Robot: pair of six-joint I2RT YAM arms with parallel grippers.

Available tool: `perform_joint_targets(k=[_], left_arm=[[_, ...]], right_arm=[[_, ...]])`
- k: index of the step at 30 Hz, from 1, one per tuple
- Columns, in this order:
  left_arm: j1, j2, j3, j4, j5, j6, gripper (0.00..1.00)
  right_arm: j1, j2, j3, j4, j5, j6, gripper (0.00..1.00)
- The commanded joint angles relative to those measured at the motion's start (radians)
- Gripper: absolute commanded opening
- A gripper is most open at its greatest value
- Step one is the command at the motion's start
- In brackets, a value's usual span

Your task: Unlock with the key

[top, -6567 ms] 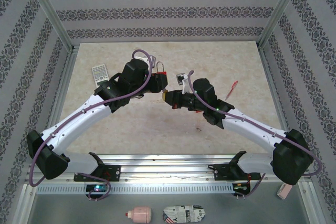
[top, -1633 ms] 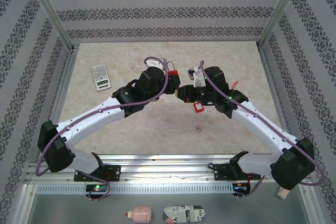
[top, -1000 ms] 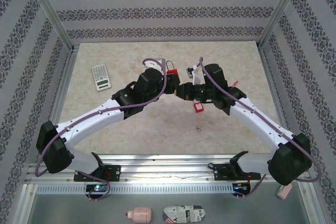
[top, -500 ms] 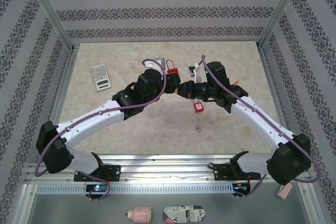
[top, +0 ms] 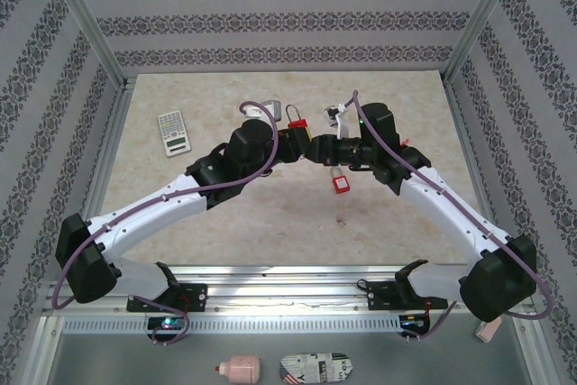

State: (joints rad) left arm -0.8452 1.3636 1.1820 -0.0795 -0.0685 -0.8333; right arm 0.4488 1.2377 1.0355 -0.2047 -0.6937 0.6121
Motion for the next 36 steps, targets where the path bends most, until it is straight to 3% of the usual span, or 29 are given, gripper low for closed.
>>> perform_joint_targets(k=[1,3,9,15,28,36], left_arm=[[-0.058,0.037,-0.06,-0.303,0.211,0.029,0.0],[-0.054,0.038,-0.047,-0.319,0.203,0.035,0.0],[-0.001,0.017,-0.046,-0.327,0.206,0.039,0.0],[0.021,0.026,-0.015,-0.349,0.216,0.057,0.0],[0.041,0.05,0.007,-0.365,0.197,0.083,0.0],[0.042,0.058,0.012,-0.359,0.198,0.083,0.0]], right_arm=[[-0.035,-0.05,0.045,0.357,0.028,0.017,0.28],[-0.034,-0.056,0.037,0.352,0.026,0.018,0.32],[-0.035,-0.103,-0.037,0.317,0.01,-0.002,0.61],[-0.034,-0.148,-0.122,0.35,0.002,0.011,0.74],[0.0,-0.21,-0.199,0.378,-0.072,0.033,0.73],[0.055,-0.222,-0.27,0.461,-0.03,0.075,0.49]])
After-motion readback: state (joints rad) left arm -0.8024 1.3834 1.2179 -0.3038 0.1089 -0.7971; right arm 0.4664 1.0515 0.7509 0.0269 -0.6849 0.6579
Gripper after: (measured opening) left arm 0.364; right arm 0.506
